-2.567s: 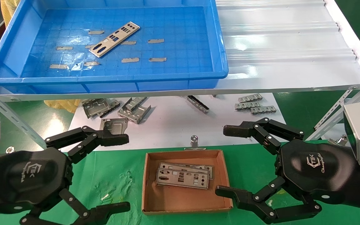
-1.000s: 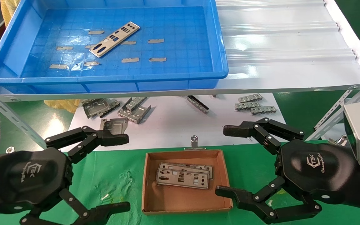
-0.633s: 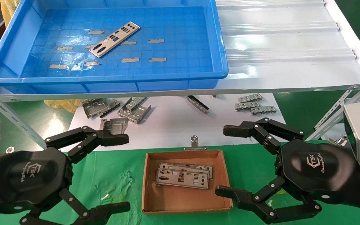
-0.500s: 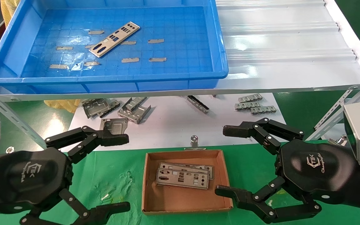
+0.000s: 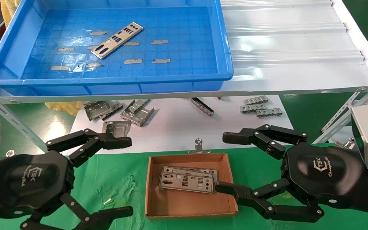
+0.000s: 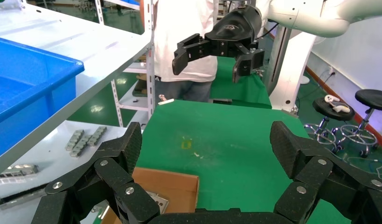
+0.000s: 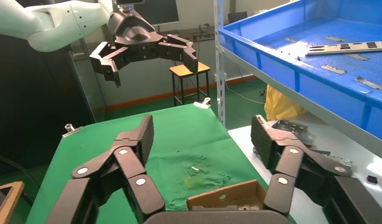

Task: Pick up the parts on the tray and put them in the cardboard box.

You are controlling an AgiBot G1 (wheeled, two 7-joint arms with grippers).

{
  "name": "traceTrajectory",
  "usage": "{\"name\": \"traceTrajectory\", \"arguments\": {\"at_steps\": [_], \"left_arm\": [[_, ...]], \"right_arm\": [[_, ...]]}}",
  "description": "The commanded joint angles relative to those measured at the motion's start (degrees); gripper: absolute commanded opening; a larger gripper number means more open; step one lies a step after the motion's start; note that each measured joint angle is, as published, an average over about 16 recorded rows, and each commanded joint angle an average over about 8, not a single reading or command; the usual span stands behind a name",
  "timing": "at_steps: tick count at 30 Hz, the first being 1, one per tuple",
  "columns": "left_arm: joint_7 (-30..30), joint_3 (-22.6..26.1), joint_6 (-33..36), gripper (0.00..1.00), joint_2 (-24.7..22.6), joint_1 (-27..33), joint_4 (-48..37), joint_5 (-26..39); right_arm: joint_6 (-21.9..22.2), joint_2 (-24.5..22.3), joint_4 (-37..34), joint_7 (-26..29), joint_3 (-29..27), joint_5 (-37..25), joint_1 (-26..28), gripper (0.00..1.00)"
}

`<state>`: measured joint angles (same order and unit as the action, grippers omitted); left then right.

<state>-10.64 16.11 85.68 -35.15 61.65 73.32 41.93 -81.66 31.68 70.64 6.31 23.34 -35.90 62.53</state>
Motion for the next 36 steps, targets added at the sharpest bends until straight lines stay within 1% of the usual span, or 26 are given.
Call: {"name": "traceTrajectory", "arguments": {"at_steps": [1,29,33,36], "left_arm": [[0.00,0.00,0.00,1.00,0.00,0.00,0.00,0.00],[-0.05,-0.02,-0.08,1.00,-0.03,0.18,0.01,0.04],[-0.62,0.37,-0.95,1.00,-1.03,2.98,-0.69,1.30],[-1.38,1.39,-2.37,1.00,-3.12,8.25,-2.97,4.19]], "right_arm": [[0.00,0.00,0.00,0.00,0.00,0.00,0.00,0.00],[0.00,0.00,0.00,0.00,0.00,0.00,0.00,0.00],[0.00,0.00,0.00,0.00,0.00,0.00,0.00,0.00],[0.00,0.00,0.00,0.00,0.00,0.00,0.00,0.00]]}}
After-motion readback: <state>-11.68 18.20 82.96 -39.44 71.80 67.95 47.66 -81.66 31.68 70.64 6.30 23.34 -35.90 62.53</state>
